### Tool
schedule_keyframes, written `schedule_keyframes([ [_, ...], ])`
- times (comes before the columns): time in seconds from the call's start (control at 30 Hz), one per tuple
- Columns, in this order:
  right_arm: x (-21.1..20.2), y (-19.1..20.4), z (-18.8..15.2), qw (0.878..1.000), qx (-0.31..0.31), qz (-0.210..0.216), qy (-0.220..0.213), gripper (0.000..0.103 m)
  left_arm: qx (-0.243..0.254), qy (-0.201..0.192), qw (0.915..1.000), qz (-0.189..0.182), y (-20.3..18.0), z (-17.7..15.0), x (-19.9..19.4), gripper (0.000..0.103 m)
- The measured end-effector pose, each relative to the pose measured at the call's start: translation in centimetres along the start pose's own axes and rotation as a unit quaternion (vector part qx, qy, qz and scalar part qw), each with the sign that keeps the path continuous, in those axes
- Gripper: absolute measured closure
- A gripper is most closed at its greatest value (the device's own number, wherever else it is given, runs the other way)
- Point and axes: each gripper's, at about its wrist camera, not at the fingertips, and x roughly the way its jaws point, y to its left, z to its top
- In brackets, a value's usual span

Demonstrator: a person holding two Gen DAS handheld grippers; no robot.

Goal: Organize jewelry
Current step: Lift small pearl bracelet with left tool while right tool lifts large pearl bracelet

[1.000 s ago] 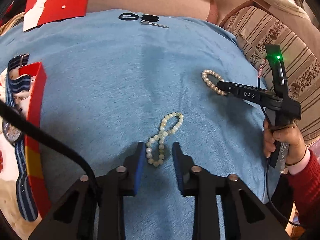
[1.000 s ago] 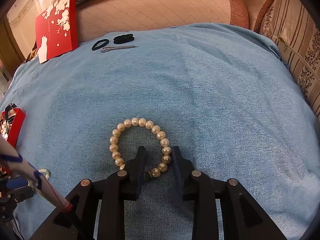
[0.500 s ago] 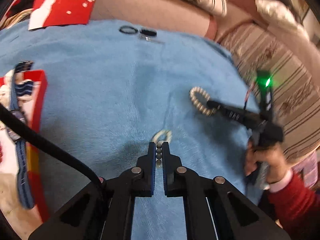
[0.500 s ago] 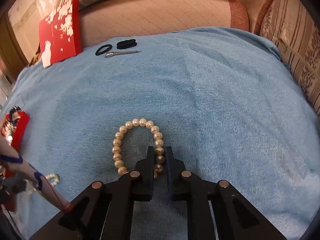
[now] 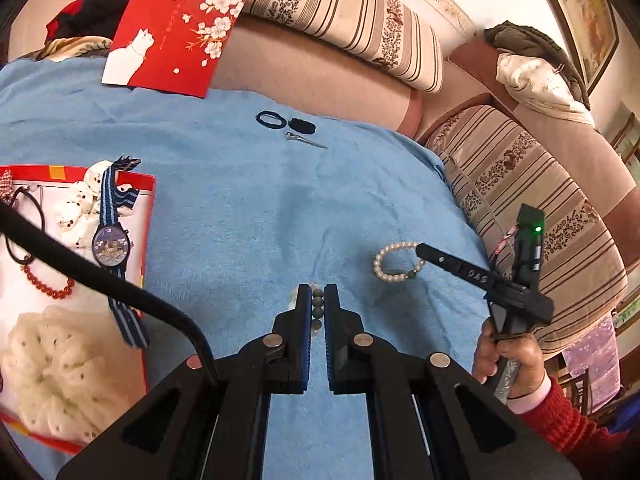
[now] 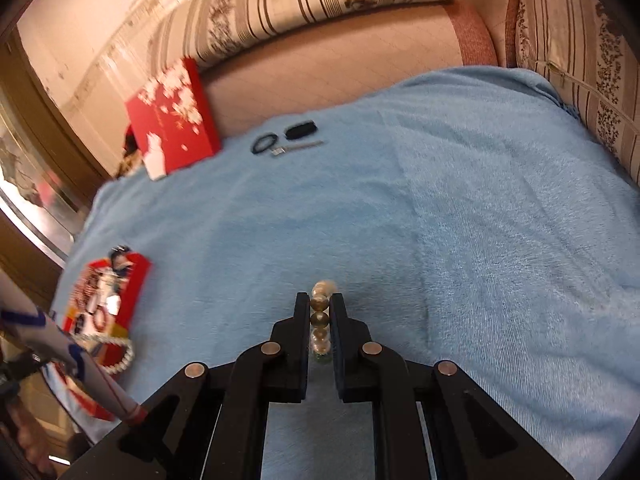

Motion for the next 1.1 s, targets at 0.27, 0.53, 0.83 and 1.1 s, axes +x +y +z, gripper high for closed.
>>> schedule_keyframes([
  [0.27, -3.8, 1.8, -0.9, 1.000, 0.001, 0.023, -0.015, 0.093, -0.003, -0.005, 1.0000, -0.003, -0.8, -1.2, -2.4, 0.098],
  [0.53, -4.8, 1.4, -4.6, 0.996, 0.045, 0.077, 0.023, 0.093, -0.013, 0.004, 0.9998, -0.013, -1.1, -3.3, -4.0, 0.098],
  [0.83, -2.4, -2.2, -7.0, 0.997, 0.056, -0.011, 0.050, 0.093, -0.027, 0.073, 0.9959, 0.047, 2.4, -4.7, 2.4, 0.098],
  [1.1, -1.1, -5.3, -7.3, 0.994, 0.079, -0.028, 0.064, 0.092, -0.036, 0.082, 0.9938, 0.066, 4.4, -2.4, 6.1, 0.098],
])
